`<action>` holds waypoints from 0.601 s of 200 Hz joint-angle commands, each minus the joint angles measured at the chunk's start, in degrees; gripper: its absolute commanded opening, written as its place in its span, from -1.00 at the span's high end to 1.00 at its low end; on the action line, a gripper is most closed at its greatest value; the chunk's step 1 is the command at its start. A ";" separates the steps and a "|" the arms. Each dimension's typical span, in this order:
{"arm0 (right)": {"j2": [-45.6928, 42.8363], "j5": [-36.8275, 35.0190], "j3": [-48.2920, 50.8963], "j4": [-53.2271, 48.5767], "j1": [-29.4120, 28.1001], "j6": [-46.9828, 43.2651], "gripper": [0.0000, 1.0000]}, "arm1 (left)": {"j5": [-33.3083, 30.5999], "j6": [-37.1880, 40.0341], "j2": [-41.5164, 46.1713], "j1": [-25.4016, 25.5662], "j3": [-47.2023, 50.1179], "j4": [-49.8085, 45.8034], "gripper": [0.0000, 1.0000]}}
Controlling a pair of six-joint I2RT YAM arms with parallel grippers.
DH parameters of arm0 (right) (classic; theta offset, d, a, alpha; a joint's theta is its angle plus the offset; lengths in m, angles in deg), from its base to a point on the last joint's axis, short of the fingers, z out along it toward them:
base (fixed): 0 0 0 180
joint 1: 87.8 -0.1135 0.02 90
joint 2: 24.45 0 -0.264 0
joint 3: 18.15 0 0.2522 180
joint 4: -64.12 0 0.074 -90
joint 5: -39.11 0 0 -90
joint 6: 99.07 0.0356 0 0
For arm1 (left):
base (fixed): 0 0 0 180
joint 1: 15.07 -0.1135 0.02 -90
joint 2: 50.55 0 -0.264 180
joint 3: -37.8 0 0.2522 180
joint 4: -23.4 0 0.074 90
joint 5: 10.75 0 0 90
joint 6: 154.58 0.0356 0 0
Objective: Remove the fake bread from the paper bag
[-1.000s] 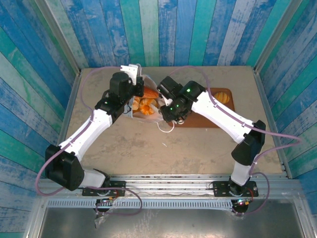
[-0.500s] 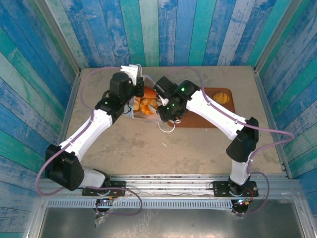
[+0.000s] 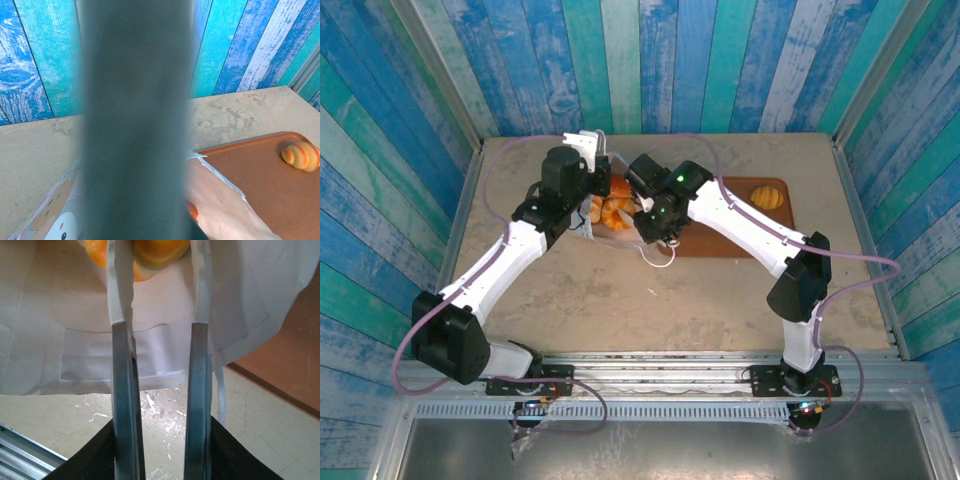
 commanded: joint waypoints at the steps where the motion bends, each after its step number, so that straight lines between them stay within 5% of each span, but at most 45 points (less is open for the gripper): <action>1: 0.28 -1.34 -2.09 -0.34 -0.49 0.63 0.31 | 0.66 -0.53 1.15 0.14 0.12 4.11 1.00; 120: -4.41 -3.13 -3.98 -2.38 -2.66 0.02 0.59 | -0.33 -2.12 -1.32 0.07 0.22 5.16 1.00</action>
